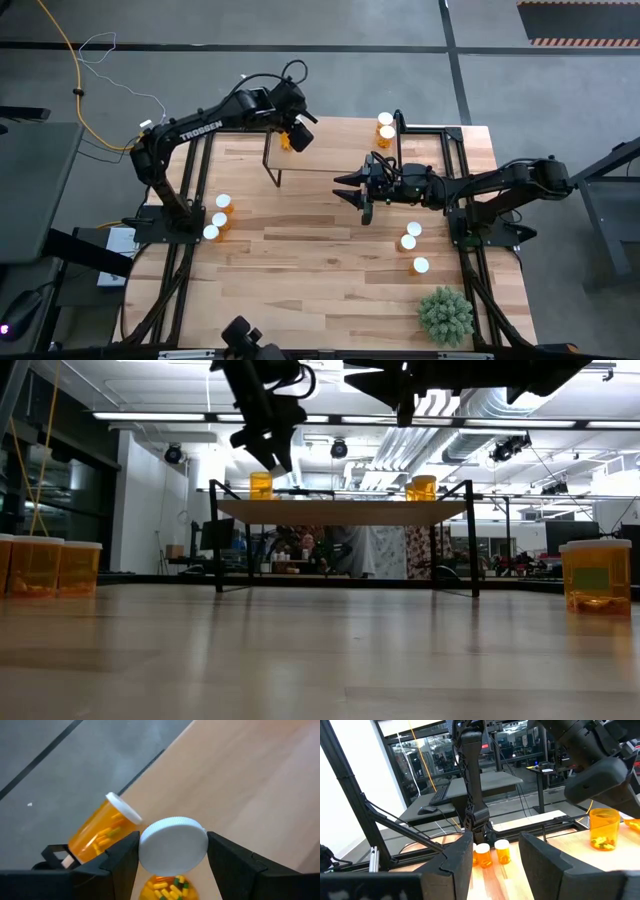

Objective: Pick and place medicine bottles onto shelf by color
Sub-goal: Put the yellow pill bottle on the shelf

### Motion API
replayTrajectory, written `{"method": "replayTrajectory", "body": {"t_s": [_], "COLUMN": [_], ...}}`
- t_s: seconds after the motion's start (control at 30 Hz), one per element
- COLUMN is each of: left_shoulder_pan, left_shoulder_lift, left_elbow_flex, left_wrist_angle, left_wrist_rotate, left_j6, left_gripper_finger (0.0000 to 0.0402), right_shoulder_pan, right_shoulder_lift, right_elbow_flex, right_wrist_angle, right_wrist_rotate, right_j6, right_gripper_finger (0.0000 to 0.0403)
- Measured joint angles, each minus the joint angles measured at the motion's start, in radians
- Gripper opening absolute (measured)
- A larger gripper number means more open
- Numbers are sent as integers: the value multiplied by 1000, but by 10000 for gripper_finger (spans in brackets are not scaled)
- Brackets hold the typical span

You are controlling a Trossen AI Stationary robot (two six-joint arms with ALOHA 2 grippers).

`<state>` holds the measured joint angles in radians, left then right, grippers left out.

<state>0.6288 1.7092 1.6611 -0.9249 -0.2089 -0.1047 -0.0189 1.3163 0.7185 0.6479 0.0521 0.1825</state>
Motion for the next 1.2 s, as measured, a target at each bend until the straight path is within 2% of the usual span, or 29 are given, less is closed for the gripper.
{"method": "replayTrajectory", "body": {"t_s": [0.27,0.43,0.6,0.7,0.87,1.03,1.2], "left_shoulder_pan": [-29,-44,-48,-39,38,120,152], "left_shoulder_lift": [0,-2,-47,-78,-82,-70,-71], "left_elbow_flex": [0,15,56,67,82,81,82], "left_wrist_angle": [-30,-64,-85,-151,-293,-283,-283], "left_wrist_rotate": [5,48,52,63,166,356,382], "left_j6": [-16,-24,-23,-23,-67,-101,-127], "left_gripper_finger": [206,206,206,207,206,207,207], "right_shoulder_pan": [0,0,0,0,0,0,0], "right_shoulder_lift": [0,0,0,0,0,0,0], "right_elbow_flex": [0,0,0,0,0,0,0], "right_wrist_angle": [0,0,0,0,0,-1,0], "right_wrist_rotate": [-7,-7,-7,-7,-7,-7,-7], "right_j6": [0,0,0,0,3,19,19], "right_gripper_finger": [152,152,152,152,152,152,152]}}
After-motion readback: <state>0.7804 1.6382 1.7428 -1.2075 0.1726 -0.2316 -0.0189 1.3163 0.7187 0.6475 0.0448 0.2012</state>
